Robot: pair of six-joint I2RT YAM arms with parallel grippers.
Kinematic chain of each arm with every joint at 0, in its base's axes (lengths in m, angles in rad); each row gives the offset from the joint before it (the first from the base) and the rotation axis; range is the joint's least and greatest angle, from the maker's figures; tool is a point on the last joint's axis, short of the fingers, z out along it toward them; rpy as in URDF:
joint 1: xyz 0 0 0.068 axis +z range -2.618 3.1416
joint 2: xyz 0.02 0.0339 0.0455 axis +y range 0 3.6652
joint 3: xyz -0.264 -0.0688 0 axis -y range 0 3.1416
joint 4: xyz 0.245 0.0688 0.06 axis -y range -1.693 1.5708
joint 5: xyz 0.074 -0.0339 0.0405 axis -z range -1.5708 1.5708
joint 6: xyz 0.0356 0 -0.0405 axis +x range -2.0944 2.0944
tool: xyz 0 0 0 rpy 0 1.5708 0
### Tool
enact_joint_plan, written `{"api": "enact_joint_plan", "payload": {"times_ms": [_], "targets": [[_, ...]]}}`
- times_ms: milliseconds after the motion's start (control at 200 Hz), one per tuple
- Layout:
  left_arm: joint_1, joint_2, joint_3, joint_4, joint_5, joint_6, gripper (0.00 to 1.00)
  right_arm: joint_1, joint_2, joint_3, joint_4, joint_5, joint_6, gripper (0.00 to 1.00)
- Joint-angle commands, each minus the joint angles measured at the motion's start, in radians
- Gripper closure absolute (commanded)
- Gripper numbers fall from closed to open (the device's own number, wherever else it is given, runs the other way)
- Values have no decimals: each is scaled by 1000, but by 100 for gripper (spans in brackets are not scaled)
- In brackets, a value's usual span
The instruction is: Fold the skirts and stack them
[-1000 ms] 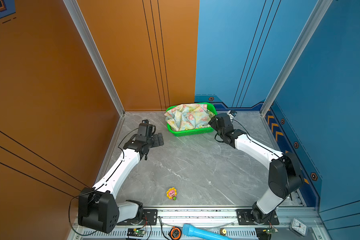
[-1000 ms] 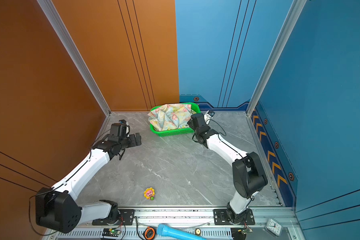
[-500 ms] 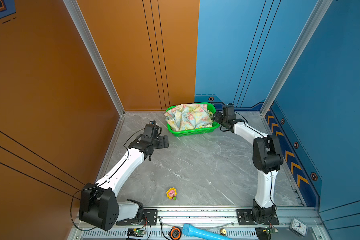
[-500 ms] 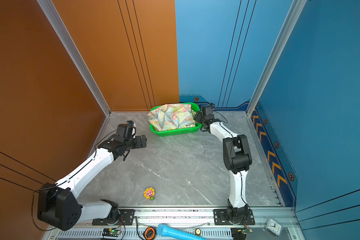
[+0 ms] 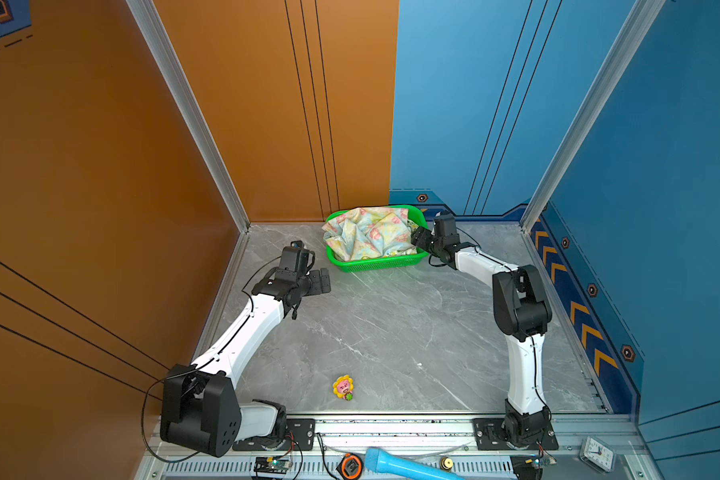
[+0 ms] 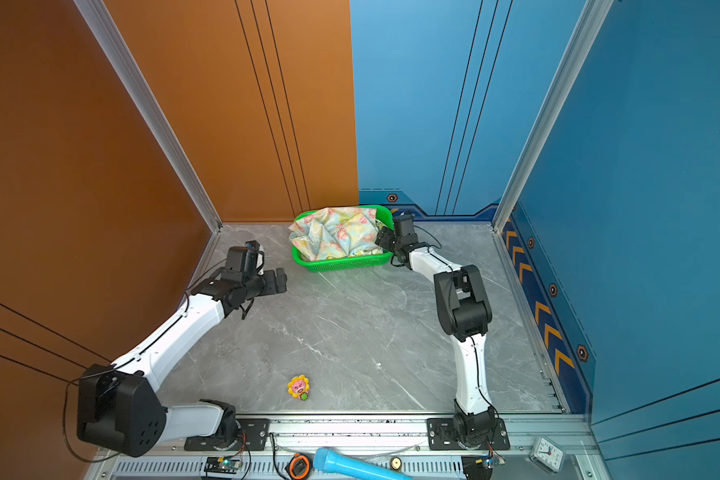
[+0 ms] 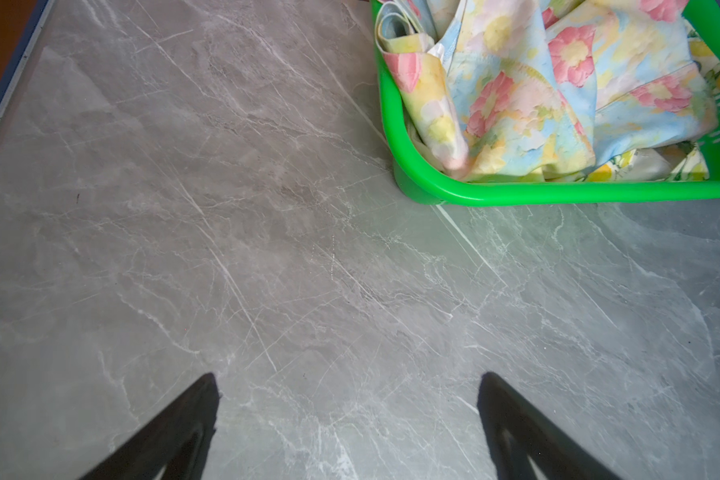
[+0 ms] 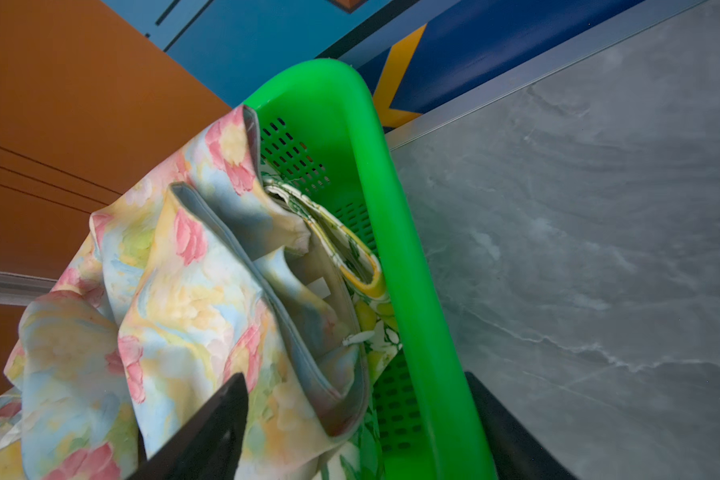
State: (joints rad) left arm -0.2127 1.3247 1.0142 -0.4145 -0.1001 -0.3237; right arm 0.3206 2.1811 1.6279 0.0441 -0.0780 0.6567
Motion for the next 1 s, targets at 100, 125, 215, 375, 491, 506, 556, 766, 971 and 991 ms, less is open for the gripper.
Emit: {"api": "enact_joint_plan", "payload": {"times_ms": [100, 125, 215, 375, 491, 506, 556, 766, 971, 991], "targets": [[39, -11, -3, 2, -4, -24, 1, 161, 33, 29, 68, 23, 31, 21], [46, -12, -3, 2, -3, -27, 1, 181, 40, 36, 70, 29, 31, 22], [70, -11, -3, 2, -1, -38, 1, 251, 89, 101, 53, 52, 48, 21], [93, -9, -10, 0, -17, -41, 1, 309, 174, 260, 30, 63, 71, 19], [94, -9, -14, 0, -35, -38, 1, 292, 156, 271, 25, 33, 62, 18], [93, -8, -15, 0, -38, -38, 1, 288, 148, 269, 23, 32, 56, 18], [92, -3, -14, 0, -46, -37, 1, 276, 111, 236, 17, 23, 39, 17], [78, 66, 34, 6, -62, -50, 0, 200, -153, -106, 115, -12, 15, 17], [5, 200, 192, 3, -96, 6, 0, 160, -392, -335, 19, 10, -105, 17], [-4, 219, 211, 1, -103, 14, 1, 160, -414, -353, 7, 18, -116, 17]]}}
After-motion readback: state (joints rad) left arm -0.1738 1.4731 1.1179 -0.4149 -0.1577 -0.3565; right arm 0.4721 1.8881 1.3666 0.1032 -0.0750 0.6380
